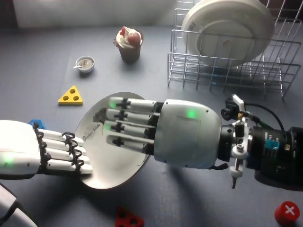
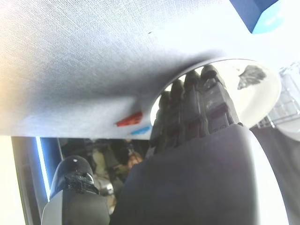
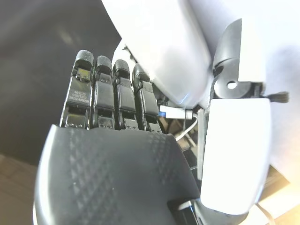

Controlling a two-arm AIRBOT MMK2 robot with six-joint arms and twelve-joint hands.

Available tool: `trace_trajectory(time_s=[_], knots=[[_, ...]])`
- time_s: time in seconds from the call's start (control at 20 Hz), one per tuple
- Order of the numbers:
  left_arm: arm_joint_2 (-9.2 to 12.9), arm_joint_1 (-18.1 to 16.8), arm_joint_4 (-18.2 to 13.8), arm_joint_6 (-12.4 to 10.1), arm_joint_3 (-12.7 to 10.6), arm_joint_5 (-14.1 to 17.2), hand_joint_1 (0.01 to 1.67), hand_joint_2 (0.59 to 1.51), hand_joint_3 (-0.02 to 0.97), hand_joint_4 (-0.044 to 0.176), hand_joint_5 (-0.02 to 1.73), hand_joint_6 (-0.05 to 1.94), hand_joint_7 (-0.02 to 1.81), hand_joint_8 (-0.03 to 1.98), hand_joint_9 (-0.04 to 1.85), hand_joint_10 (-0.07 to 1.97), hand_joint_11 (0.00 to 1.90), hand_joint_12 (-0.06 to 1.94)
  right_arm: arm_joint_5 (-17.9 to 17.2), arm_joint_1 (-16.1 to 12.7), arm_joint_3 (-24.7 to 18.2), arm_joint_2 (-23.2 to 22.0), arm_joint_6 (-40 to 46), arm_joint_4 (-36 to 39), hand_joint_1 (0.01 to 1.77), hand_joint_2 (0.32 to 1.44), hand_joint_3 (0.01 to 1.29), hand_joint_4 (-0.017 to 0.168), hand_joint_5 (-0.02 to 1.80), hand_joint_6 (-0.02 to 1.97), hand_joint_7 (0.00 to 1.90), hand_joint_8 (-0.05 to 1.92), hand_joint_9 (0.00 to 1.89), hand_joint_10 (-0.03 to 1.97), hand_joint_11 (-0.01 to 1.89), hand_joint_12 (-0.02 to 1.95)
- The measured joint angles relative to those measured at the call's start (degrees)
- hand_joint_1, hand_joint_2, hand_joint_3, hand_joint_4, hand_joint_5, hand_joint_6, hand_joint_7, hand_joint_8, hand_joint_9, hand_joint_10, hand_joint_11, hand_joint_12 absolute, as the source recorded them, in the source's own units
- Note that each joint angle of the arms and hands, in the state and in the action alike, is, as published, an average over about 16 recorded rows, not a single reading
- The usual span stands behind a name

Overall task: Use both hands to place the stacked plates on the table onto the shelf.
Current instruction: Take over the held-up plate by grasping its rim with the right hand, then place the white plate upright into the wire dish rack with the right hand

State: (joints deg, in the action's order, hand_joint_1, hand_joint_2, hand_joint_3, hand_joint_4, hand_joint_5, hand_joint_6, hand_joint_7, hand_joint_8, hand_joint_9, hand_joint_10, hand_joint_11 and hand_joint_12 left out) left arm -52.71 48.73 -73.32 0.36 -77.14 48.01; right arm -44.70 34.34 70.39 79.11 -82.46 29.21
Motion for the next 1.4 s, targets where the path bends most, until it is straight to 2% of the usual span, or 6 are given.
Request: trace_trajectory(time_s=[0.25,0.35,0.6,0.85,1.15,1.4], knots=[[0.0,0.0,0.0,0.0,0.0,0.0,0.04,0.980,-0.008,-0.007,0.12,-0.03,0.14,-0.01,0.14,-0.01,0.11,-0.02,1.2,0.3,0.5,0.9,0.1,-1.7,1.23,0.93,0.01,0.003,0.57,0.01,0.54,0.02,0.54,0.00,0.52,0.21],[0.0,0.0,0.0,0.0,0.0,0.0,0.04,0.979,-0.008,-0.007,0.12,-0.03,0.14,-0.01,0.14,-0.01,0.11,-0.02,1.3,0.4,0.4,1.1,0.1,-2.0,1.28,0.95,0.01,0.001,0.65,0.05,0.64,0.03,0.65,0.02,0.61,0.32],[0.0,0.1,0.1,0.1,0.0,0.0,0.05,0.977,-0.008,-0.007,0.12,-0.03,0.15,-0.01,0.14,-0.01,0.11,-0.02,1.2,0.0,-0.4,1.2,0.2,-2.0,1.37,0.99,0.01,-0.004,0.79,0.27,0.86,0.20,0.88,0.27,0.80,0.64],[0.0,0.0,1.1,0.1,0.0,0.1,0.05,0.976,-0.007,-0.007,0.13,-0.02,0.15,-0.01,0.14,-0.01,0.11,-0.03,1.0,-0.4,-1.7,0.8,0.3,-1.9,1.43,0.99,0.01,-0.007,0.86,0.48,1.00,0.32,1.02,0.49,0.89,0.92],[1.0,-1.3,5.6,0.0,-0.7,0.7,0.05,0.978,-0.007,-0.004,0.15,0.00,0.17,-0.01,0.16,-0.01,0.14,-0.01,0.9,-0.6,-4.2,-0.5,0.3,-2.4,1.46,0.98,0.01,-0.009,0.91,0.70,1.13,0.40,1.13,0.69,0.93,1.17],[2.7,-3.5,11.0,-0.1,-1.3,2.1,0.05,0.980,-0.007,-0.002,0.16,0.01,0.18,0.00,0.17,0.00,0.16,0.00,1.2,-1.0,-7.0,-2.7,0.3,-4.5,1.46,0.97,0.01,-0.008,0.95,0.70,1.19,0.32,1.19,0.58,0.95,1.18]])
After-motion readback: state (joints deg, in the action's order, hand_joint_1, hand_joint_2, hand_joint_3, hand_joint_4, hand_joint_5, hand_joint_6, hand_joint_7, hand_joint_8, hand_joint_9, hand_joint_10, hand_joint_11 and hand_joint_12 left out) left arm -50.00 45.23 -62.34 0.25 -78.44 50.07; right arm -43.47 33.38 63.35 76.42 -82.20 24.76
